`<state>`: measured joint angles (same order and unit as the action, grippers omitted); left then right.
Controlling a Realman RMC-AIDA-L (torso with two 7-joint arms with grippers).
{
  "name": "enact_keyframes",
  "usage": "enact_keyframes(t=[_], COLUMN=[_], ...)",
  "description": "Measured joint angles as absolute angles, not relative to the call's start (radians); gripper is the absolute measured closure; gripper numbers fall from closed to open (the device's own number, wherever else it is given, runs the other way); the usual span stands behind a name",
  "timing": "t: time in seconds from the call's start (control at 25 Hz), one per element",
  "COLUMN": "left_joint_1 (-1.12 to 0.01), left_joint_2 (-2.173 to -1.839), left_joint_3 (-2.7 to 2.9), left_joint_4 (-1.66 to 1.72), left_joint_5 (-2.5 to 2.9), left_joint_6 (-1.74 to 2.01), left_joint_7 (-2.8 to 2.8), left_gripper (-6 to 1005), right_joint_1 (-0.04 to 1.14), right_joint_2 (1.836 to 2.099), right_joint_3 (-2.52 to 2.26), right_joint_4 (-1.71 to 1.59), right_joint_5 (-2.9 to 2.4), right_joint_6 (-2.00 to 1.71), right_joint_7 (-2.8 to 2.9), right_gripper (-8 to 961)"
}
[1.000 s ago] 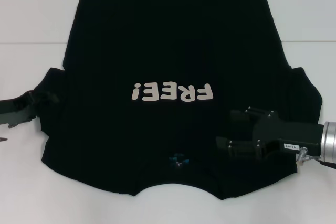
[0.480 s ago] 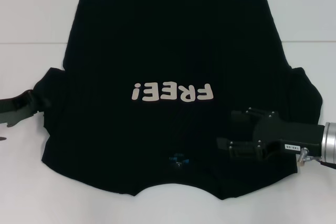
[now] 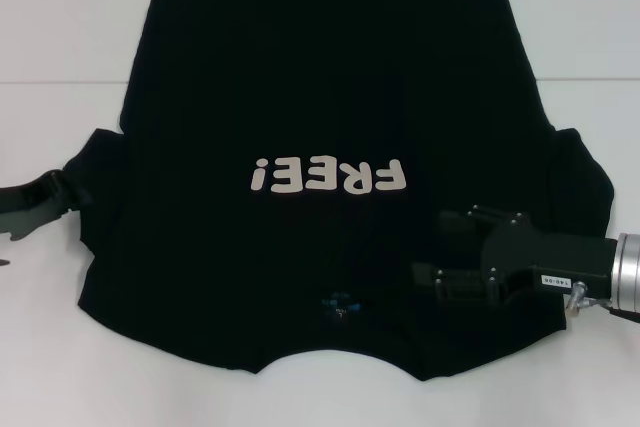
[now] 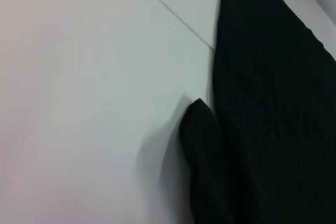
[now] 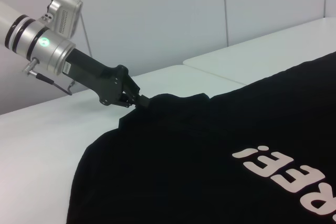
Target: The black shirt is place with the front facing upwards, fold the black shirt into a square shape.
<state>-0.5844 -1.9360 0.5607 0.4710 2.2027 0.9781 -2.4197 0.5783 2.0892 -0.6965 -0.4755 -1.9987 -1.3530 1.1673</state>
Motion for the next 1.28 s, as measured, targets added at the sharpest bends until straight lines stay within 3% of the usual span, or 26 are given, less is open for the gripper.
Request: enact_keyframes(t=[0.8, 1.28], left_joint_1=[-0.492, -0.562], left_joint_2=[-1.92, -1.935], left_joint_3=[0.455, 0.461], left_joint_4=[0.549, 0.58], left_joint_5=[2.193, 2.194], left_joint_6=[0.993, 1.044], left_joint_7=[-2.41, -2.406], left_gripper=[996, 995], right_joint_1=[0.578, 0.579], right_joint_2=[2.09, 2.091], right_joint_3=[-0.686, -0.686], right_joint_4=[-0.478, -0.475], right_joint_5=[-1.991, -1.991], right_joint_6=[-1.348, -1.345], right_joint_7=[1.167, 1.167], right_gripper=[38, 38])
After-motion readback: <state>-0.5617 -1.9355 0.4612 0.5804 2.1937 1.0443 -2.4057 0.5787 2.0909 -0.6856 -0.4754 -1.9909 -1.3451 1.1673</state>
